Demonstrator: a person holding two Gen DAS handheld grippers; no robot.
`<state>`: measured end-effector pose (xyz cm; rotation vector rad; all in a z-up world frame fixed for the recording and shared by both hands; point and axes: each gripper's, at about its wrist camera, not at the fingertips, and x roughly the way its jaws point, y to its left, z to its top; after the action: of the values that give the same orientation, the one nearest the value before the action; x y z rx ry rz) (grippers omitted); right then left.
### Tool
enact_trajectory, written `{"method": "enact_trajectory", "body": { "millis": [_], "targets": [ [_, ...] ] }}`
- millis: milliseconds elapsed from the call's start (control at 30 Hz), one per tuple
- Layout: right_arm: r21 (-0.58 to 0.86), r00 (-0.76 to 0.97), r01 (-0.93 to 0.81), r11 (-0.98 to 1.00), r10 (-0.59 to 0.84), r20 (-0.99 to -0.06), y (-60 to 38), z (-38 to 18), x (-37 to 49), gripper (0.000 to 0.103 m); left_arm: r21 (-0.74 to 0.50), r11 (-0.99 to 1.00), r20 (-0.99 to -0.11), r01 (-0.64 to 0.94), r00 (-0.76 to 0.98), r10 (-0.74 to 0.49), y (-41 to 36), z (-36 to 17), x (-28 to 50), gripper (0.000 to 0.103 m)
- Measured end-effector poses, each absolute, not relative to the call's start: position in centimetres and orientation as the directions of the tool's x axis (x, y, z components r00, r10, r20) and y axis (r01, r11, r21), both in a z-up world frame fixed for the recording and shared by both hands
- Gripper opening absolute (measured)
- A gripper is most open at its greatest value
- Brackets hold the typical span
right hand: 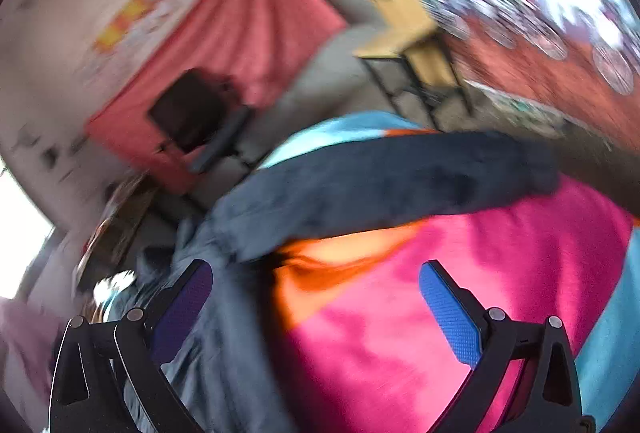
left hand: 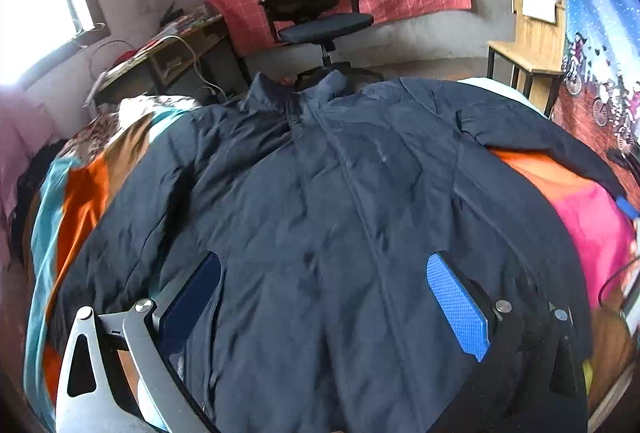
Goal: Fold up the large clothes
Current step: 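Grasp the jacket sleeve cuff with the right gripper and lift it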
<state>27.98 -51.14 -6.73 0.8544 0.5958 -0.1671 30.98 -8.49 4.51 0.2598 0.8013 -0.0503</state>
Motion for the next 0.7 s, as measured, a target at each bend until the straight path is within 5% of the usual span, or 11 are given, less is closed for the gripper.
{"method": "enact_trajectory", "body": {
  "millis": [500, 600, 700],
  "targets": [
    [0.717, 0.793, 0.588, 0.375, -0.091, -0.603, -60.0, -11.8, 29.5, 0.101, 0.156, 0.971, -0.743, 0.178, 0.670, -0.003, -20.6, -4.0, 53.6, 0.101],
    [0.736, 0.797, 0.589, 0.334, -0.088, -0.598, -61.0, -12.6, 29.5, 0.090, 0.140, 0.973, -0.779, 0.183, 0.627, -0.005, -21.5, -6.5, 56.6, 0.101],
    [0.722, 0.778, 0.617, 0.314, -0.107, -0.619, -61.4, -13.3, 29.6, 0.061, 0.118, 0.966, -0.816, 0.229, 0.576, -0.037, -21.7, -8.4, 58.4, 0.101]
  ]
}}
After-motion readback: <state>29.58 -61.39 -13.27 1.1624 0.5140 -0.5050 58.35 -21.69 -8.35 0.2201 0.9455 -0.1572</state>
